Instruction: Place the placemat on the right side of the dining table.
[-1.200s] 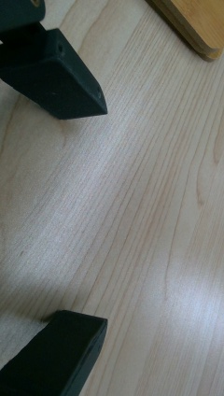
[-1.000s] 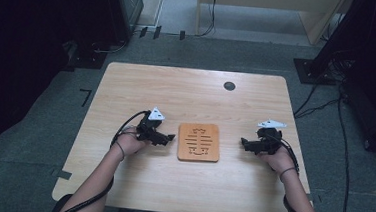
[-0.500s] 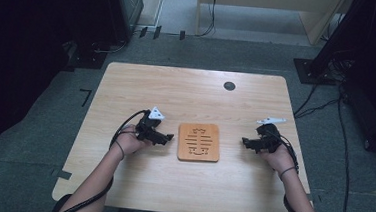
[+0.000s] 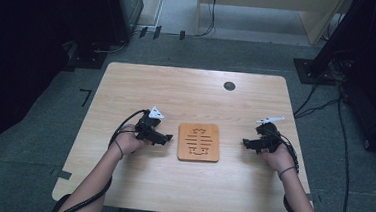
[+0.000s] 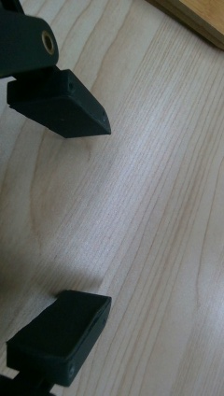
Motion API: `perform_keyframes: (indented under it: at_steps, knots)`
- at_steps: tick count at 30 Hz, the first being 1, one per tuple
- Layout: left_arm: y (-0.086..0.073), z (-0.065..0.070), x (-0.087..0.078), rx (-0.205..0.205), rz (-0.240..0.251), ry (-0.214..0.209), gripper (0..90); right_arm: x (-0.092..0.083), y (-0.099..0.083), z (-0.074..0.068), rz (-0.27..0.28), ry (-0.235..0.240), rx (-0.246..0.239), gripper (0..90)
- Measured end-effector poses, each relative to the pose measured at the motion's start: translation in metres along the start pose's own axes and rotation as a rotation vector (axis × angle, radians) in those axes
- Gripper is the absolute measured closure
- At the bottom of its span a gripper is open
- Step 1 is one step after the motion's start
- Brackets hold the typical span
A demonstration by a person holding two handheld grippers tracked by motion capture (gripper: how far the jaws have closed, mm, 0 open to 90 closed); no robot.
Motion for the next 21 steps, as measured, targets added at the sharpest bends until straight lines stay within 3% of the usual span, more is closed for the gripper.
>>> perform_keyframes:
  at_steps: [16, 21]
  knots:
    - [0.001, 0.003, -0.004, -0.002, -0.013, -0.017, 13.1, -0.005, 0.006, -0.011, 0.010, 0.037, 0.018, 15.4]
    - [0.002, 0.003, -0.005, -0.016, -0.014, -0.018, 13.1, -0.005, 0.008, -0.017, 0.023, 0.066, 0.047, 16.1]
Point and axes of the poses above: each handheld gripper's, and its own axes: x roughly forward along the jaws, y roughly out of its top, z roughly to its right, the point moved 9 cm from there along x, roughly forward along the jaws, and after that the axes turned 2 degrees about -y, right-handed, at the moved point
